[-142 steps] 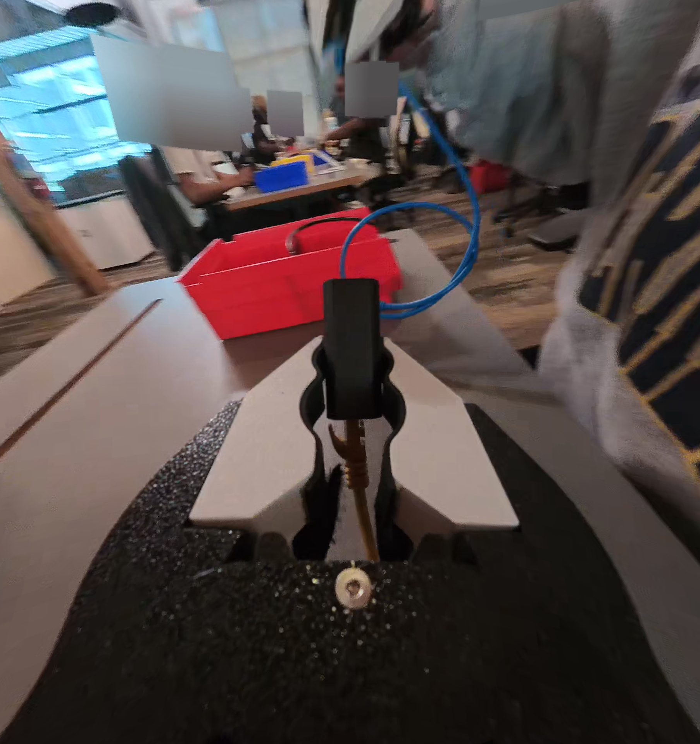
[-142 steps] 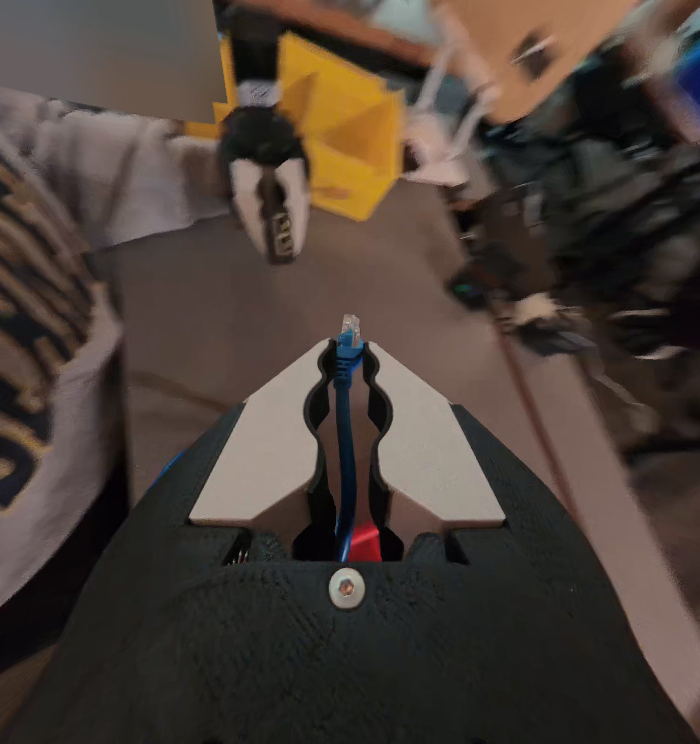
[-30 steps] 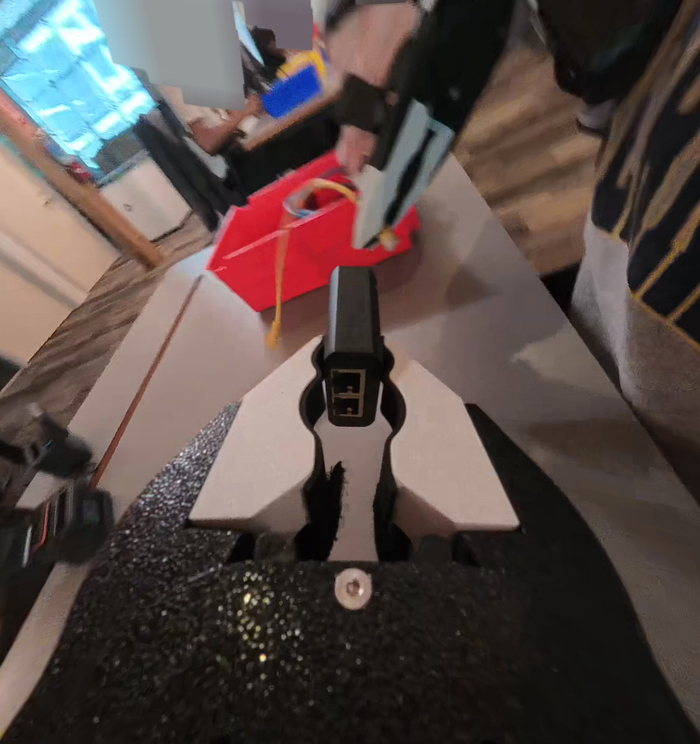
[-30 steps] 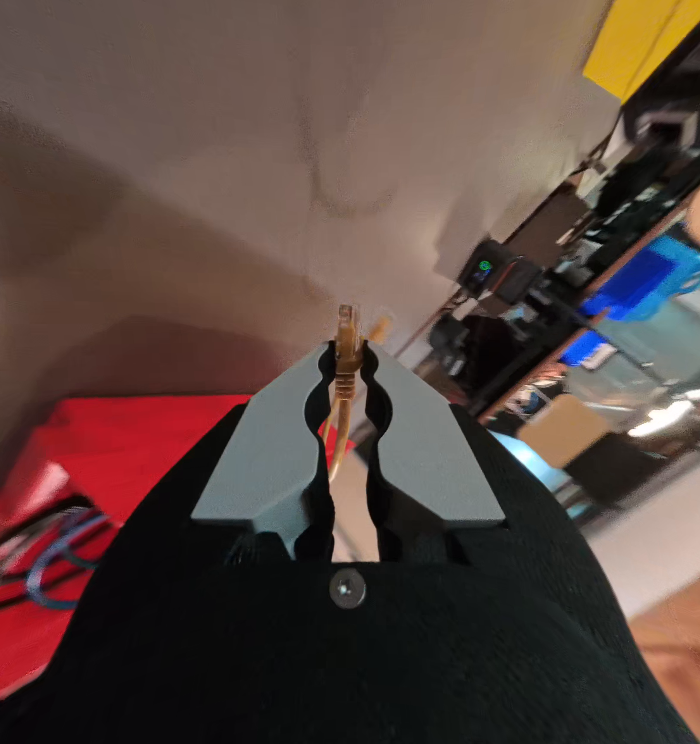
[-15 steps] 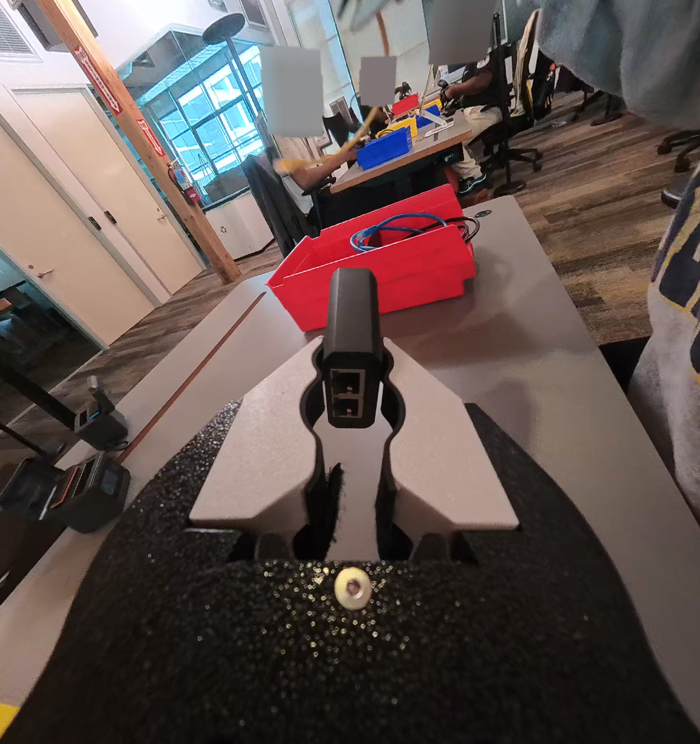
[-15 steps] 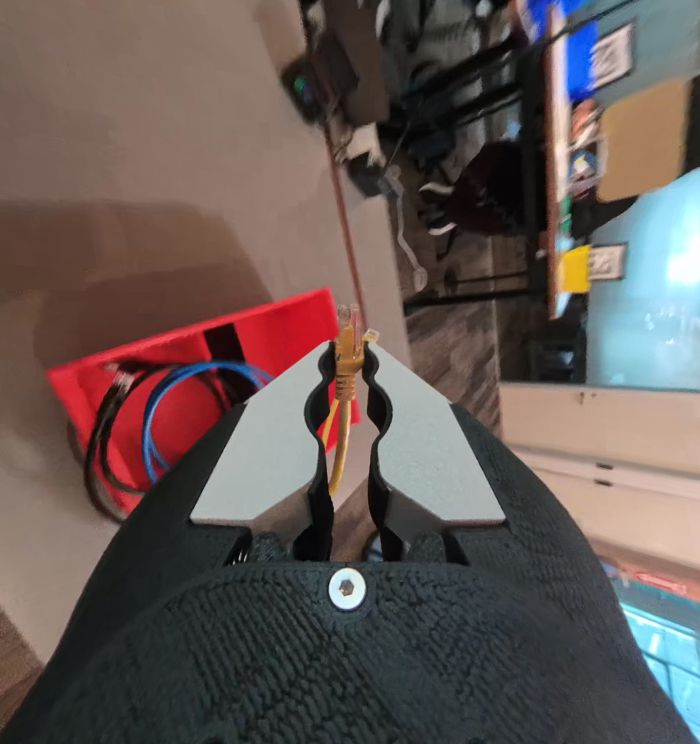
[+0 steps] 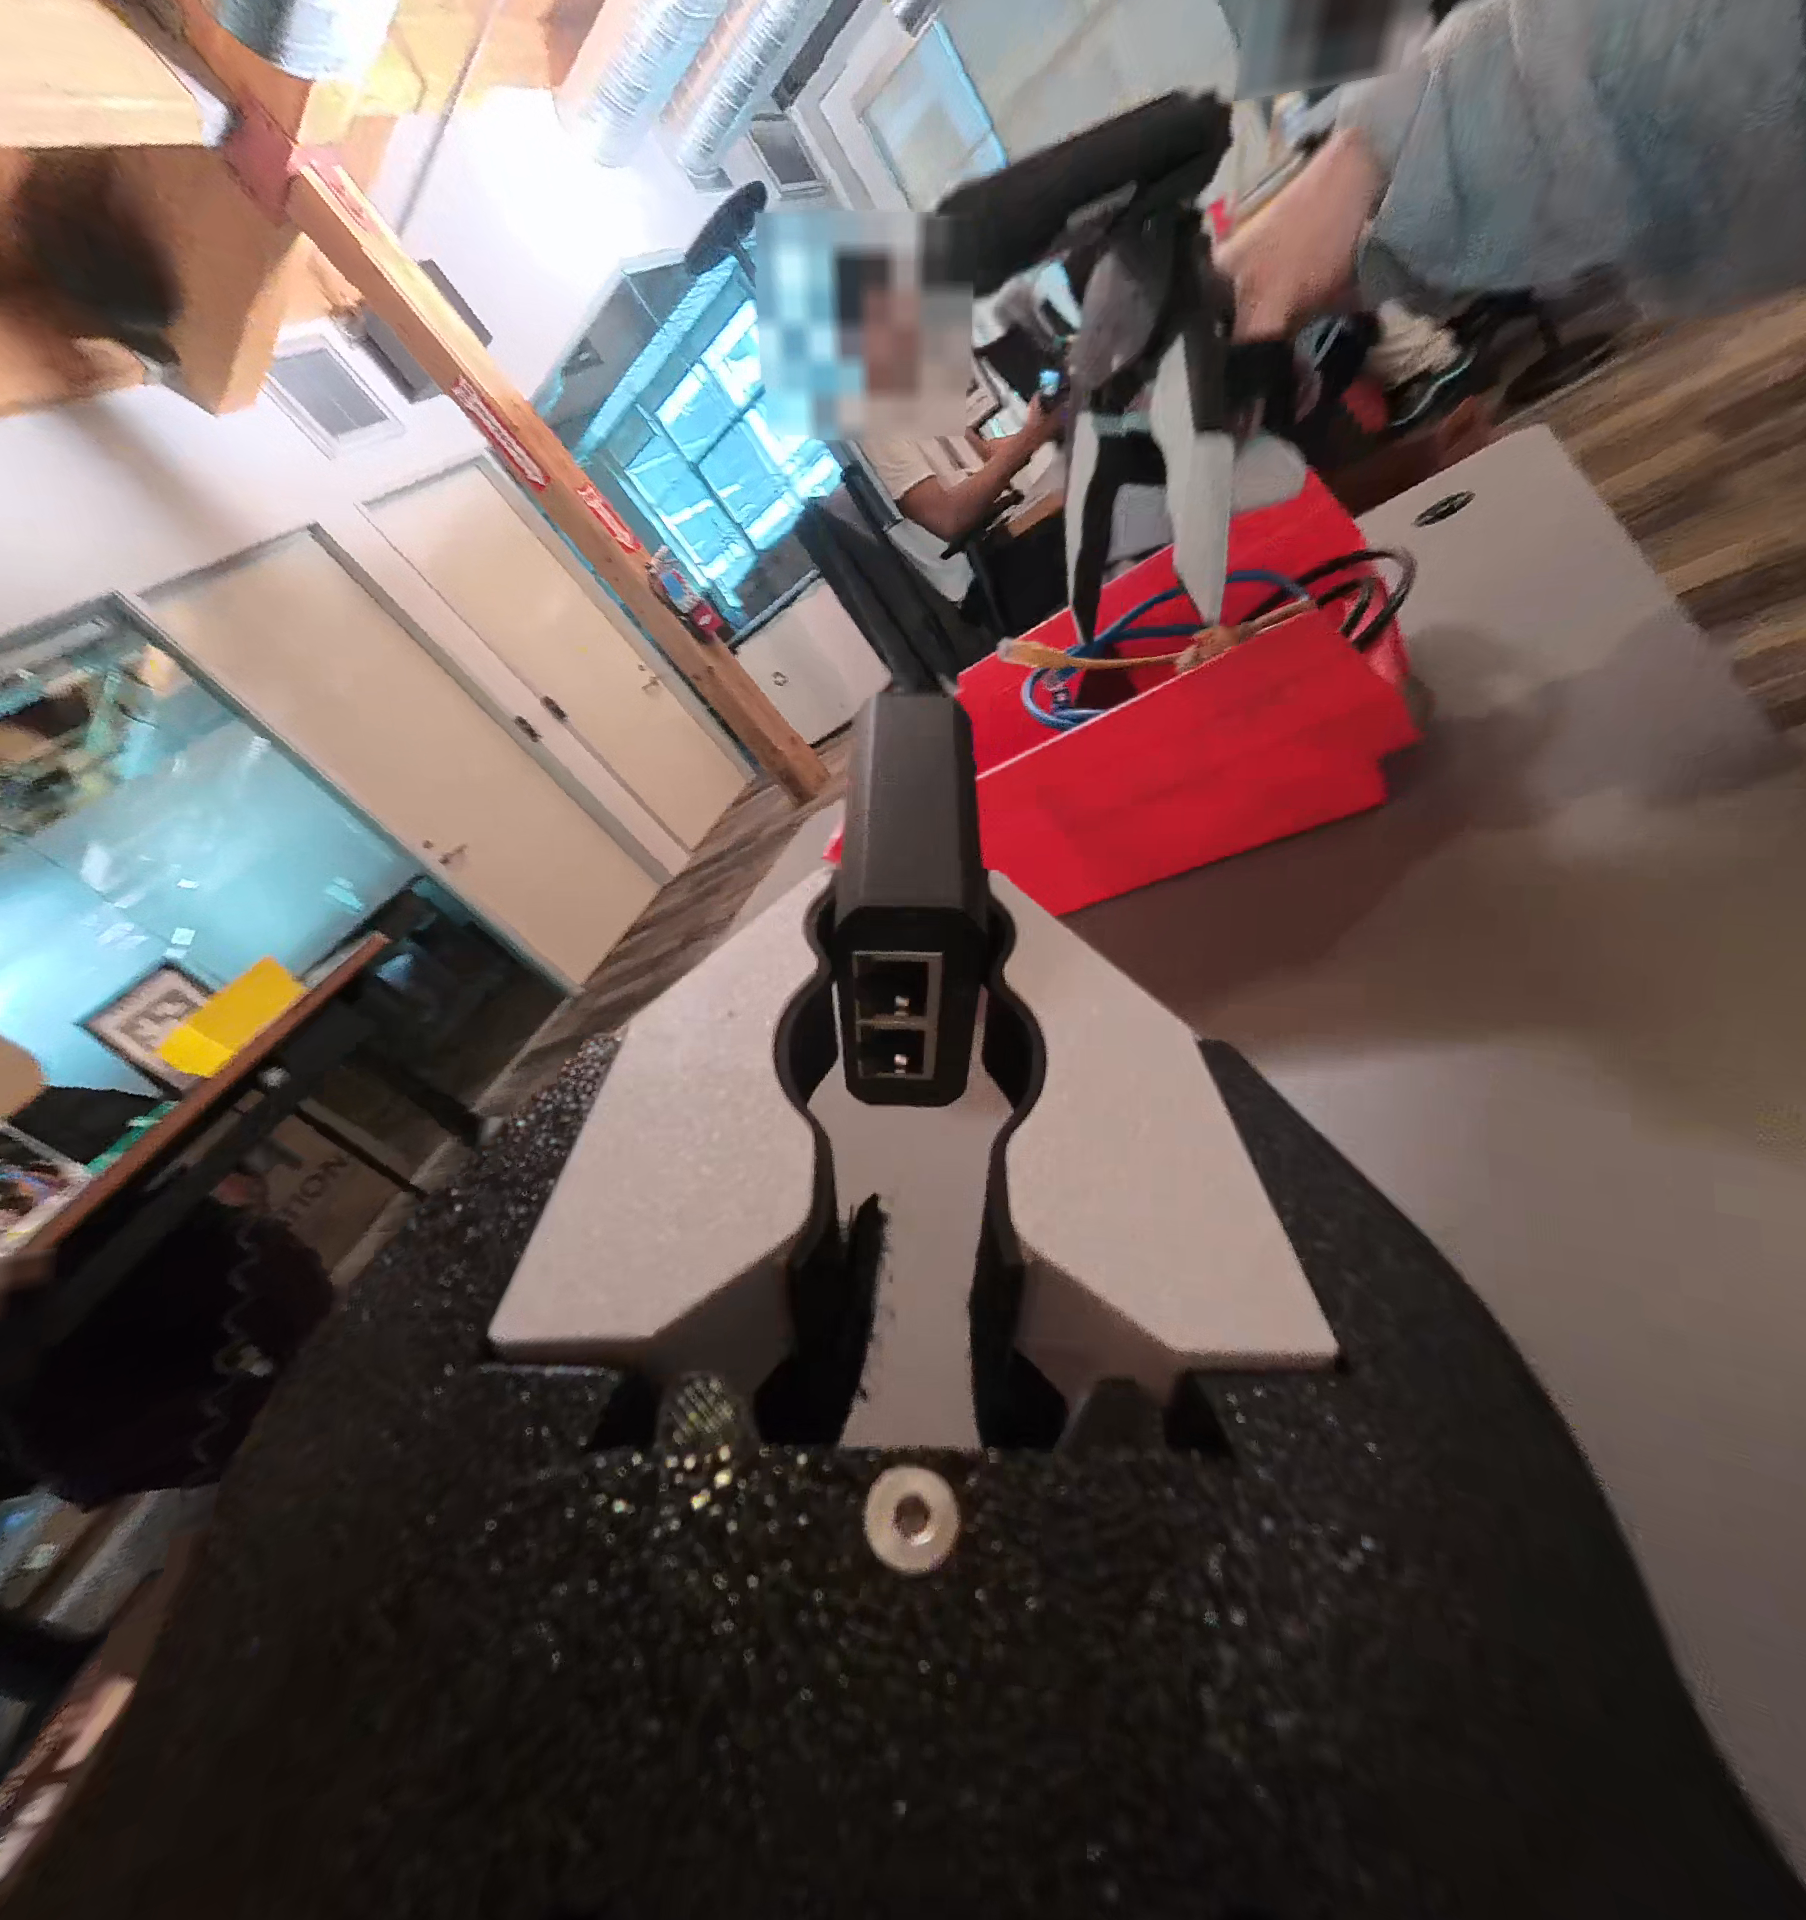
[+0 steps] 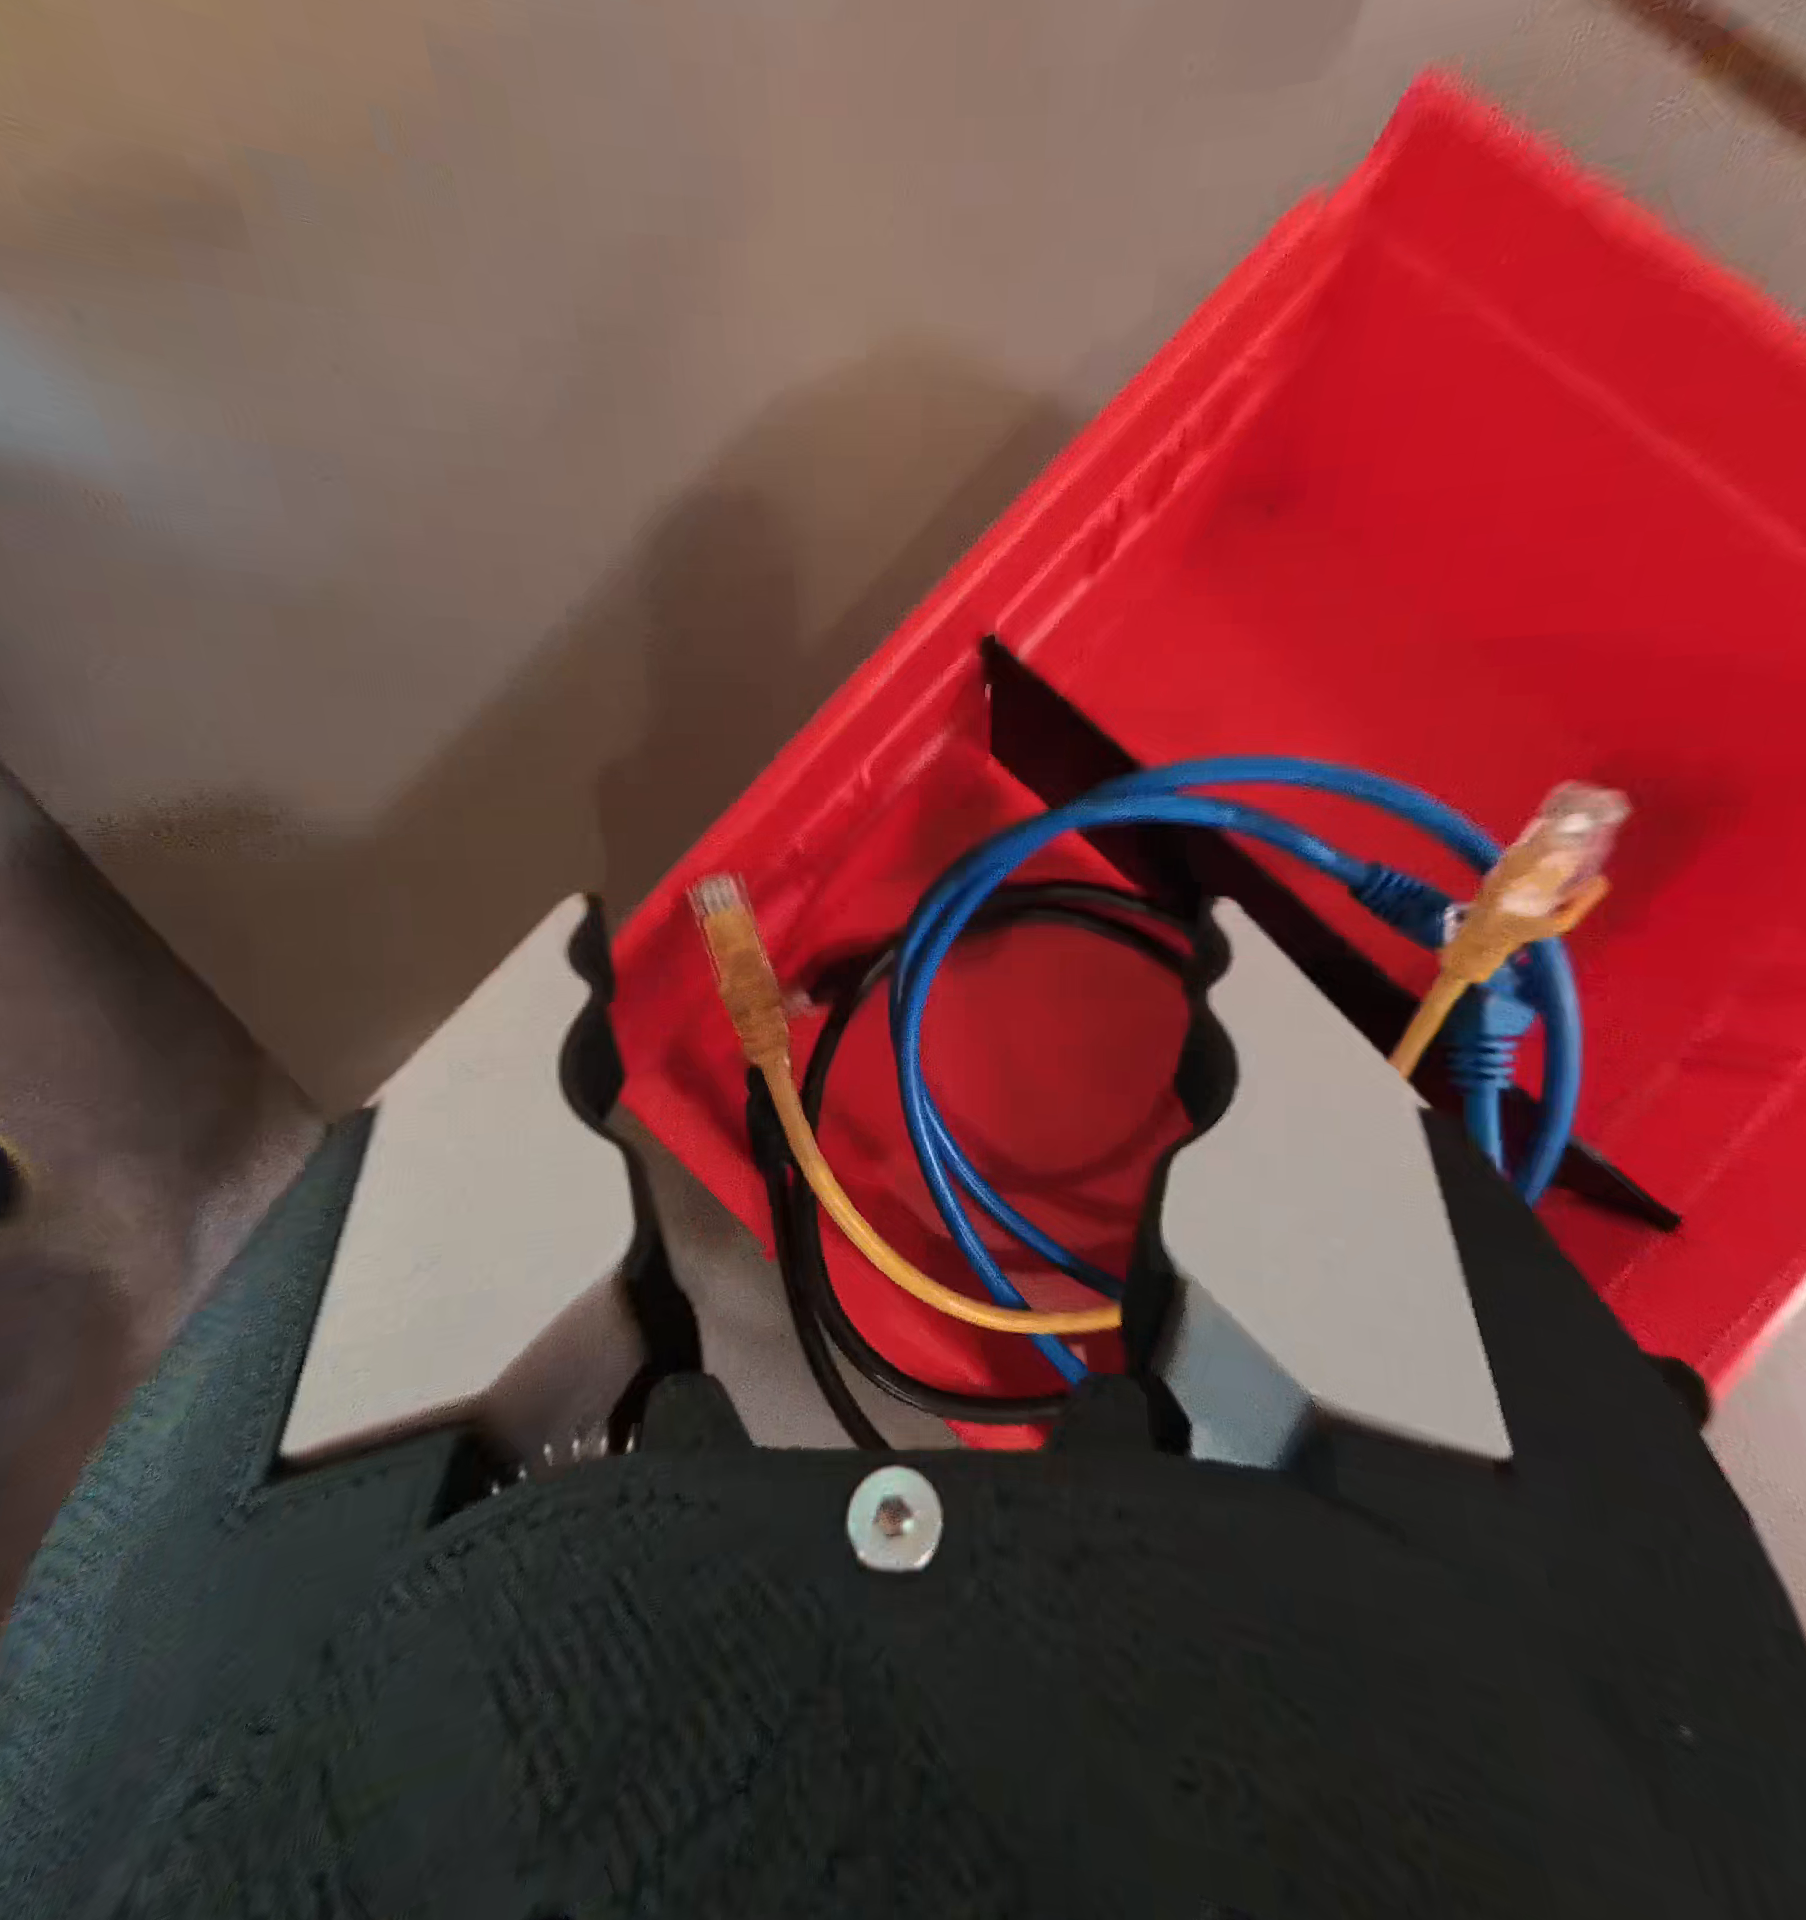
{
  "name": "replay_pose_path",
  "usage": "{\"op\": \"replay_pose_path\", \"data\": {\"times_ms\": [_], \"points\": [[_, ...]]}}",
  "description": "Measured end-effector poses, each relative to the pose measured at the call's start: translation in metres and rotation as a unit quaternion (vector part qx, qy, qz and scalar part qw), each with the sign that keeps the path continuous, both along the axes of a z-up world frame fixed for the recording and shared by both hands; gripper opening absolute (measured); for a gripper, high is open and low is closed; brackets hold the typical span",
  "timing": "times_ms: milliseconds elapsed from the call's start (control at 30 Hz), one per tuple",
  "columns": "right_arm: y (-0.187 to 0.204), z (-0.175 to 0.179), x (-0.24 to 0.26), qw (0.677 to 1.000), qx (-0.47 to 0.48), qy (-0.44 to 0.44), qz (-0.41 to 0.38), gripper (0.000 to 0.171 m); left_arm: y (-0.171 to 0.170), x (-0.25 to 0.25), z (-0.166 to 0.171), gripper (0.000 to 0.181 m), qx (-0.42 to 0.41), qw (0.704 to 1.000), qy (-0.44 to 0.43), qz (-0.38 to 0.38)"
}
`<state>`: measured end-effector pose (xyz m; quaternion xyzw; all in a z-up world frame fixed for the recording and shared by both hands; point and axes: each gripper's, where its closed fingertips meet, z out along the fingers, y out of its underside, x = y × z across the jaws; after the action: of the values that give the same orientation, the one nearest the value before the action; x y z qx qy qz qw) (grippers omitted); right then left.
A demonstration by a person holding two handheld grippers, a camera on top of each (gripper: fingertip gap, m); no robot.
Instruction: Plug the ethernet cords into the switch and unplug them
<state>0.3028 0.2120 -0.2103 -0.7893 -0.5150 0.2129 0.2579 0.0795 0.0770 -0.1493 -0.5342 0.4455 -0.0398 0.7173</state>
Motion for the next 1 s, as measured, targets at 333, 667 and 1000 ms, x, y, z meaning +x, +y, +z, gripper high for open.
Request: {"op": "replay_pose_path", "data": {"times_ms": [333,667,1000], "points": [[-0.124,0.097,-0.156,0.941,-0.082,0.262,0.199,0.129,-0.004,0.039,0.032,0.021,0.216,0.971,0.098,0.038],[-0.169,0.076,-0.202,0.923,-0.086,0.239,0.29,0.079,-0.007,0.064,0.027,0.021,0.233,0.964,0.131,0.017],[-0.133,0.076,-0.182,0.936,-0.03,0.182,0.3,0.068,0.003,0.058,0.026,0.045,0.185,0.98,0.064,0.022]]}}
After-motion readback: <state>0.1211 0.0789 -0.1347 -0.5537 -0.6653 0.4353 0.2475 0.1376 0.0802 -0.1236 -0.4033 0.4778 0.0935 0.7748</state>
